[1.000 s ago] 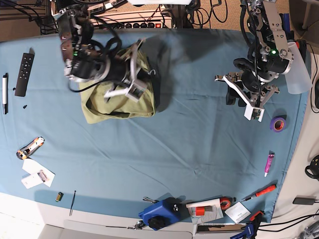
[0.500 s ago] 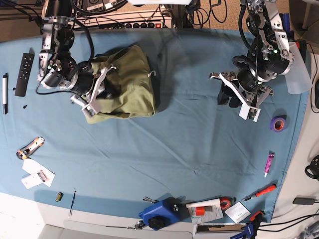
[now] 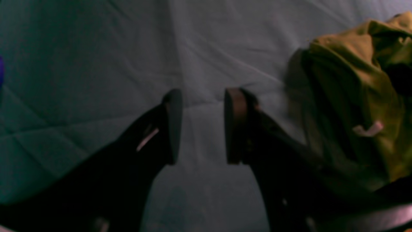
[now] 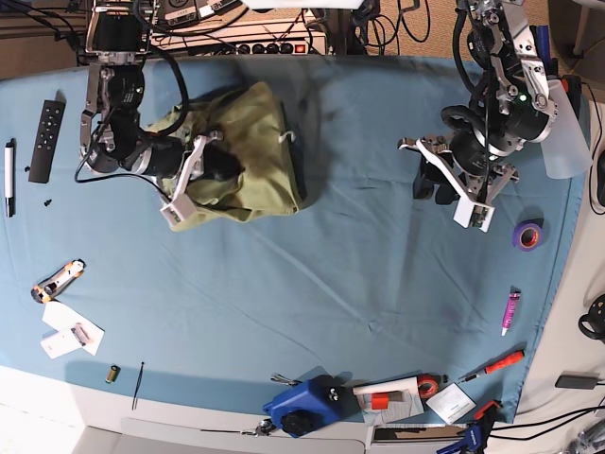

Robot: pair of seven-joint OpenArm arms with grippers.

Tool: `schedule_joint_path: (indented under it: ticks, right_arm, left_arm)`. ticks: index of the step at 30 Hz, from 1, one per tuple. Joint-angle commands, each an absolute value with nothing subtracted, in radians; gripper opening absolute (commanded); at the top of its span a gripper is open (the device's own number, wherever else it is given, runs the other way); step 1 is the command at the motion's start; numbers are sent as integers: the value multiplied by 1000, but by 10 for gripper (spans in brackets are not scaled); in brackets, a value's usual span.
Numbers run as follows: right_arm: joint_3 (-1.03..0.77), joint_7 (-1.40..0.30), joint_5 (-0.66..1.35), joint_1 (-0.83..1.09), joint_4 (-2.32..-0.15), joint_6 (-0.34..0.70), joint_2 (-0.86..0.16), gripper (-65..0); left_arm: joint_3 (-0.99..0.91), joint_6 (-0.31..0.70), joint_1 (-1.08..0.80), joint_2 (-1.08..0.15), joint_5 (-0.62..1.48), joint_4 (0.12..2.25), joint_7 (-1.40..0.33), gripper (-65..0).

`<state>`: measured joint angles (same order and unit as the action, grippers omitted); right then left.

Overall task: Layout the t-shirt on the table in an organized manner, then fold the t-shirt properly
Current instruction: 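Press and tuck the folded end with the right gripper, then withdraw the right gripper and move the left gripper to the shirt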

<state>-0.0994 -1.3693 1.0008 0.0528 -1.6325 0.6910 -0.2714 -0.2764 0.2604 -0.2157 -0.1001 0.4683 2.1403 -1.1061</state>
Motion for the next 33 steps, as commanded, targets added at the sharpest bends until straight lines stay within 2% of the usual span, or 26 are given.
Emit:
schedule_joint_path:
  ticks: [1, 6, 12, 16, 22, 27, 30, 33]
  right_arm:
    - [-100, -1375, 1071, 42, -1688, 698, -280, -650]
    - [-99, -1396, 1180, 96, -1794, 698, -280, -650]
    - [-99, -1393, 1087, 190, -1758, 698, -280, -650]
    - [-99, -1304, 969, 199, -1704, 698, -280, -650]
    - [-100, -1303, 1026, 179, -1694, 698, -280, -650]
    - [-105, -1333, 1049, 166, -1819, 698, -279, -650]
    - [-125, -1335, 1015, 167, -1926, 698, -279, -650]
    - [-174, -1332, 949, 166, -2023, 698, -280, -650]
  left_arm:
    - [-277, 264, -208, -102, 480, 2156, -1084, -446]
    - [-277, 264, -208, -102, 480, 2156, -1084, -446]
    - [-277, 264, -208, -102, 480, 2156, -1084, -446]
    - [-278, 263, -208, -102, 480, 2156, -1084, -446]
    - [-278, 264, -208, -103, 480, 2156, -1084, -446]
    - [-278, 263, -208, -103, 484, 2156, -1084, -446]
    - [-277, 265, -208, -102, 553, 2156, -1085, -446]
    - [-276, 316, -214, -100, 651, 2156, -1084, -446]
